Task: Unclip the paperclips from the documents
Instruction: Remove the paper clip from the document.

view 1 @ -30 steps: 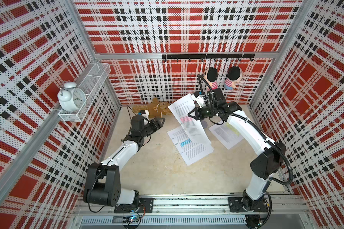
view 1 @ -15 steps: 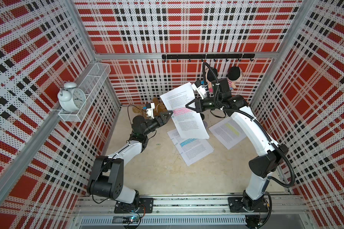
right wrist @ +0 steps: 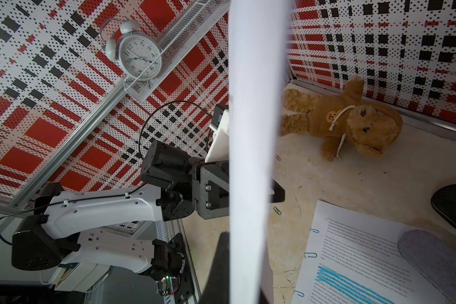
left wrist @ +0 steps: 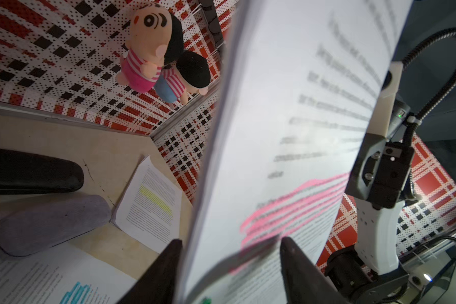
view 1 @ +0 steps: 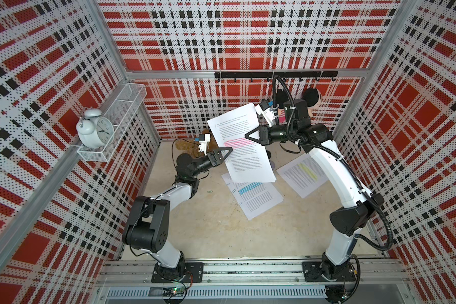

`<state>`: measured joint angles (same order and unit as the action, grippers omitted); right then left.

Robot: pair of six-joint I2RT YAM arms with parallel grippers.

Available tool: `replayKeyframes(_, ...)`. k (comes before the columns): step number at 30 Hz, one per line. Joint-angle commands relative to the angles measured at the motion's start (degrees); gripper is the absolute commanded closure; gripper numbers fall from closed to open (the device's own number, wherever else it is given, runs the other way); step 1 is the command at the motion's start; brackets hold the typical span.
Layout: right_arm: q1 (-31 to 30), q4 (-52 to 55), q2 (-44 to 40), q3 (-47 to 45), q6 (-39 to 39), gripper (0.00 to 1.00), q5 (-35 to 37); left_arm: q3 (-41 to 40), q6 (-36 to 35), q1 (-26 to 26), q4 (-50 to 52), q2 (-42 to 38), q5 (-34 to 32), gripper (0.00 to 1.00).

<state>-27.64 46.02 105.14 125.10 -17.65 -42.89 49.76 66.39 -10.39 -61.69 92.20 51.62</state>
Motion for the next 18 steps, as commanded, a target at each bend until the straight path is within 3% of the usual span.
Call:
replayKeyframes(1,-0.18,0.17,-0.12,1.29,1.02,1.0,-0.94,-1.32,3.07,1.49,-6.52,-0.93,2.25,0.56)
replayKeyframes(6,0.51,1.35,0.18,1.16,2.0,1.0,0.12,-1.94,3.9,3.38,-6.51,-1.9,3.53,0.74)
replayKeyframes(12,1.81,0.91,0.06,1.0,1.93,1.0,0.48,-3.35,4.19,4.85,-6.55,-3.05,4.2,0.73)
replayKeyframes(18,1.93,0.41,-0.02,0.74,1.74,1.0,0.94,-3.92,4.8,4.51,-6.62,-2.99,4.99,0.79)
